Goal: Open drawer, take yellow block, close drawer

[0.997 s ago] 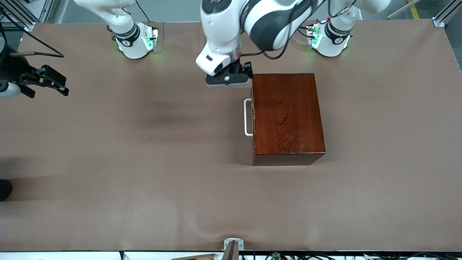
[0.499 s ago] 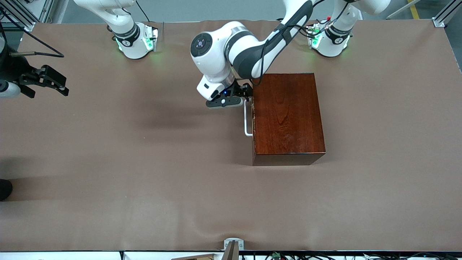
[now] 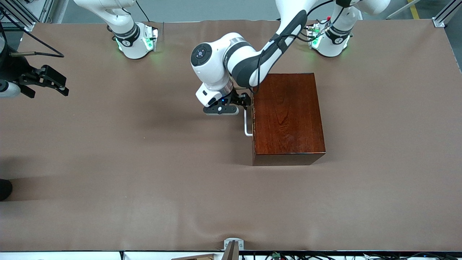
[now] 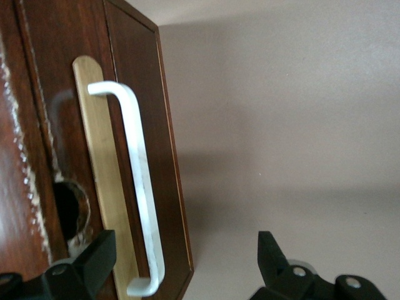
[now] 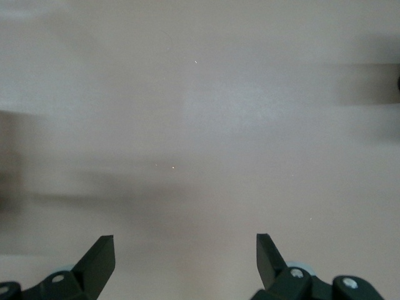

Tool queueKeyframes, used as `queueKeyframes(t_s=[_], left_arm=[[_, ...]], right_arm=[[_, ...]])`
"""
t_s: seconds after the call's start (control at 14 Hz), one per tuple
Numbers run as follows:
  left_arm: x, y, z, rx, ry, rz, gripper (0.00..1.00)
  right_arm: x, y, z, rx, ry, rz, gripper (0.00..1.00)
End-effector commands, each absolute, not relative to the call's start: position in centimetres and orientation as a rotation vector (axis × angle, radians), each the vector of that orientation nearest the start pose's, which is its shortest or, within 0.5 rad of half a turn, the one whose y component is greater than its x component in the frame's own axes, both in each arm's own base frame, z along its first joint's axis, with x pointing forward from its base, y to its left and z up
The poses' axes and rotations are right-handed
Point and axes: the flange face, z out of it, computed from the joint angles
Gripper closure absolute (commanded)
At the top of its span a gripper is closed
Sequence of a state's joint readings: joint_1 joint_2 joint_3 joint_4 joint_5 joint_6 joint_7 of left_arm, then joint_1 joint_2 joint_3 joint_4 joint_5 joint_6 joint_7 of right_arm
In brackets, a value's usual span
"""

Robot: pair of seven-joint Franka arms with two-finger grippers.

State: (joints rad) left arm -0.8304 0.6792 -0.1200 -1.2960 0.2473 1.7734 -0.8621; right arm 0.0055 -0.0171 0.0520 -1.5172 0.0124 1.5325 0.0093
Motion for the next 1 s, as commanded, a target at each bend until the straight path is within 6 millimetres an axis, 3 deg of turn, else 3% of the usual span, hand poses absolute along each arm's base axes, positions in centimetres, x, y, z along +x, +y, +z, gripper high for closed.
queueKeyframes(t_s=[0.0, 0.57, 0.93], left_arm=[[45.3, -55.9, 32.7, -2.863, 0.258, -0.036, 0.00], [46.3, -55.3, 30.4, -2.853, 0.119, -0.043, 0.00], [46.3, -56.1, 29.2, -2.891, 0.056, -0.083, 0.00]], right_arm=[[54.2, 3.3, 66.1, -3.129, -0.056, -0.062, 0.00], [54.1, 3.3, 66.0, -3.130, -0.056, -0.052, 0.00], [54.1, 3.5, 66.0, -3.130, -0.061, -0.052, 0.00]])
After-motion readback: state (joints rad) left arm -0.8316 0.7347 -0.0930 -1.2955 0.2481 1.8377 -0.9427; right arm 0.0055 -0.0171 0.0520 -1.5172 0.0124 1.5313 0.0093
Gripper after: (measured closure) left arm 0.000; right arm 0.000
